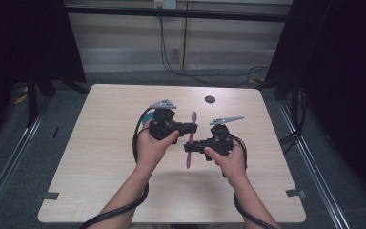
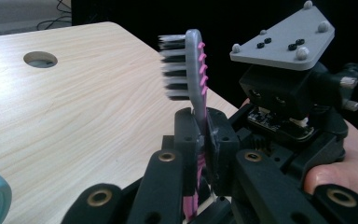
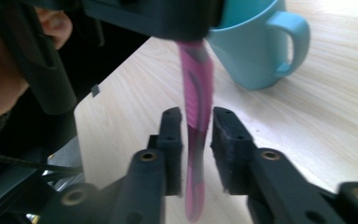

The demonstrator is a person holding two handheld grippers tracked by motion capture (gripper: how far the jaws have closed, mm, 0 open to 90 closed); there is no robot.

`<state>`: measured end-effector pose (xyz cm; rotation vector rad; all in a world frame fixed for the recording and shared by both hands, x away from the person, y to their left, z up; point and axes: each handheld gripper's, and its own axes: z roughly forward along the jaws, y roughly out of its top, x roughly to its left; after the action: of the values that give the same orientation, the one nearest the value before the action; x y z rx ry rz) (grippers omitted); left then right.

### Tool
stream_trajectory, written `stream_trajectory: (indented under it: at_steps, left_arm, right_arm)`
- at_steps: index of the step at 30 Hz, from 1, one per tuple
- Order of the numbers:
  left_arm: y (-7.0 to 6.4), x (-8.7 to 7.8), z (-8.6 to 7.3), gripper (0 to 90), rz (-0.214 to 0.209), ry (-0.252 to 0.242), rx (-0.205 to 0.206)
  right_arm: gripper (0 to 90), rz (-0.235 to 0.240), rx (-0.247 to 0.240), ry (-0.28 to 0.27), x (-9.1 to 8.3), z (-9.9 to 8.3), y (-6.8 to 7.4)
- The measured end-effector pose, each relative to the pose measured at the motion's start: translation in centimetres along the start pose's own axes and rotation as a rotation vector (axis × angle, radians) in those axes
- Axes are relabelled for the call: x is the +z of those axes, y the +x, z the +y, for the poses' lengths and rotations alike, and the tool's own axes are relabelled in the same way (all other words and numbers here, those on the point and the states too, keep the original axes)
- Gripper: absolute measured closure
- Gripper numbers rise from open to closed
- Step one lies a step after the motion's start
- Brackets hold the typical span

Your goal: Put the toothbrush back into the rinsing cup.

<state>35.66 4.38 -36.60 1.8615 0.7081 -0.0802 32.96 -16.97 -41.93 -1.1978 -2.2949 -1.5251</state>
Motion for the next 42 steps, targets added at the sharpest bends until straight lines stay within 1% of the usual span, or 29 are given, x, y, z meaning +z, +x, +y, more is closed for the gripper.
stream_trajectory:
  at_steps: [1,3,4,5,6,8,11,13,15,16,18,19,20,24,26,28,32,33,34,35,37,40,42]
  left_arm:
    - [0.1,-0.2,0.0,84.8,0.005,0.003,0.004]
    - [0.2,-0.5,0.1,84.8,0.011,0.001,0.004]
    - [0.3,-0.7,0.1,84.9,0.015,0.001,0.005]
    - [0.4,-0.9,0.2,84.9,0.018,-0.004,0.001]
    - [0.5,-1.1,0.2,84.9,0.019,-0.003,0.001]
    - [0.7,-1.4,0.2,84.9,0.029,-0.006,0.002]
    - [1.0,-2.0,0.2,84.8,0.041,-0.006,0.001]
    - [1.2,-2.3,0.2,84.9,0.048,-0.008,-0.002]
    - [1.2,-2.6,0.2,84.9,0.054,-0.014,-0.003]
    - [1.3,-2.8,0.2,84.8,0.055,-0.013,0.0]
    - [1.4,-3.0,0.3,84.8,0.061,-0.009,0.002]
    - [1.5,-3.2,0.3,84.9,0.062,-0.013,-0.003]
    - [1.5,-3.3,0.3,84.9,0.062,-0.012,-0.001]
    - [1.9,-3.8,0.2,84.9,0.073,-0.007,-0.003]
    - [2.0,-4.0,0.2,84.8,0.076,-0.008,-0.007]
    - [2.1,-4.2,0.2,84.9,0.08,-0.007,-0.007]
    - [2.5,-4.6,0.4,84.9,0.09,-0.001,-0.007]
    - [2.5,-4.7,0.4,84.9,0.092,-0.008,-0.012]
    - [2.6,-4.8,0.5,84.9,0.094,-0.005,-0.009]
    - [2.6,-4.8,0.6,84.9,0.094,-0.007,-0.008]
    - [2.7,-4.9,0.7,84.8,0.098,-0.005,-0.006]
    - [2.7,-5.1,0.9,84.8,0.1,-0.006,-0.005]
    - [2.8,-5.1,1.0,84.8,0.099,-0.009,-0.007]
  right_arm:
    - [67.3,-0.005,0.0,-0.002,-0.1,-0.1,-0.1]
    - [56.0,-0.019,0.005,-0.013,-0.3,-0.2,-0.2]
    - [52.4,-0.026,0.002,-0.015,-0.4,-0.4,-0.4]
    - [50.3,-0.029,0.0,-0.019,-0.6,-0.5,-0.5]
    - [46.6,-0.036,0.007,-0.025,-0.8,-0.6,-0.7]
    - [41.4,-0.048,0.008,-0.049,-1.2,-1.0,-1.0]
    - [32.9,-0.078,-0.002,-0.051,-1.9,-1.4,-1.4]
    - [27.8,-0.126,-0.009,-0.018,-2.2,-1.7,-1.7]
    - [23.2,-0.207,-0.032,0.022,-2.3,-2.0,-1.9]
    - [22.4,-0.227,-0.049,0.036,-2.4,-2.2,-2.1]
    - [19.9,-0.24,-0.05,0.038,-2.5,-2.6,-2.4]
    - [18.9,-0.252,-0.058,0.044,-2.6,-2.8,-2.5]
    - [18.4,-0.28,-0.074,0.057,-2.6,-3.1,-2.5]
    - [16.2,-0.323,-0.111,0.101,-2.6,-3.8,-2.8]
    - [15.7,-0.345,-0.115,0.124,-2.6,-4.2,-3.0]
    - [15.4,-0.349,-0.117,0.124,-2.6,-4.7,-3.3]
    - [15.6,-0.397,-0.133,0.156,-2.5,-5.7,-3.6]
    - [15.5,-0.398,-0.134,0.161,-2.5,-6.0,-3.8]
    - [15.5,-0.405,-0.14,0.17,-2.4,-6.2,-3.8]
    - [15.6,-0.408,-0.144,0.168,-2.4,-6.5,-3.9]
    - [15.5,-0.416,-0.143,0.174,-2.3,-7.0,-4.1]
    - [15.4,-0.435,-0.166,0.194,-2.1,-7.8,-4.3]
    - [15.4,-0.439,-0.174,0.195,-2.0,-8.2,-4.4]
